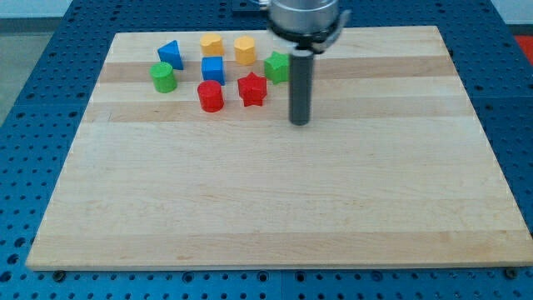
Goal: Push the green star towards the yellow hexagon
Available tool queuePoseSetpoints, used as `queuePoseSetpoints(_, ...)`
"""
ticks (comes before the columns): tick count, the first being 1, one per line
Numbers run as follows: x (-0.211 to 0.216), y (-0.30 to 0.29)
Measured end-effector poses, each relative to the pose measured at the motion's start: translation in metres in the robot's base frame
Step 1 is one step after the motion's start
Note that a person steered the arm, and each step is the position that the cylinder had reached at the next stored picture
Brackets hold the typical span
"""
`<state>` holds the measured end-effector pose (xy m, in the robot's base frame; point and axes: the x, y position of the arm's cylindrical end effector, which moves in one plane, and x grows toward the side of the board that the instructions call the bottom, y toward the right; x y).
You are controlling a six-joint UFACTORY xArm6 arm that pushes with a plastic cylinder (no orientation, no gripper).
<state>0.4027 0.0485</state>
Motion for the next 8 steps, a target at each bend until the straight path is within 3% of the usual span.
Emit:
queuePoseSetpoints(3, -0.098, 0.017)
queuePoseSetpoints(6, -0.108, -0.037)
queuePoseSetpoints(8, -0.108, -0.038)
